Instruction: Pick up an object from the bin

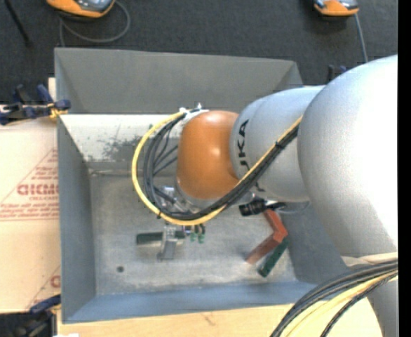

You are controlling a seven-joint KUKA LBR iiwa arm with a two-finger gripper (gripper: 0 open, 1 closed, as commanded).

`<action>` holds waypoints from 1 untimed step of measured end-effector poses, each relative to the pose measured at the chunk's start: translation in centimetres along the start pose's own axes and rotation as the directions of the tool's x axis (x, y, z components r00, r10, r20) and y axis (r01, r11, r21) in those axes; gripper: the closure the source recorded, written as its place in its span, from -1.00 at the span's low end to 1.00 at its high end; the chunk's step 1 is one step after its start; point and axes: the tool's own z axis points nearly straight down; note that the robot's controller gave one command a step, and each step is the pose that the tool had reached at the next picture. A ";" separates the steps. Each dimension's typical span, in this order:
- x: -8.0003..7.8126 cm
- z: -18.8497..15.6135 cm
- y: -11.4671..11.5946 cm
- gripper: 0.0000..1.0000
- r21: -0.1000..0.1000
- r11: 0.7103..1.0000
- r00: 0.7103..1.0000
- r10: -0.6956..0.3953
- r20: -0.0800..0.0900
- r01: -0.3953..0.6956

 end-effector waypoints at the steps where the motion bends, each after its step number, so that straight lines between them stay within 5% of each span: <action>1: -0.1 -0.6 -0.4 -1.00 0.000 0.999 0.999 0.044 0.002 -0.044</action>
Offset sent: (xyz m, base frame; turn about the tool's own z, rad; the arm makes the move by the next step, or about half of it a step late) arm -0.0007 -0.0039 0.0055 0.0476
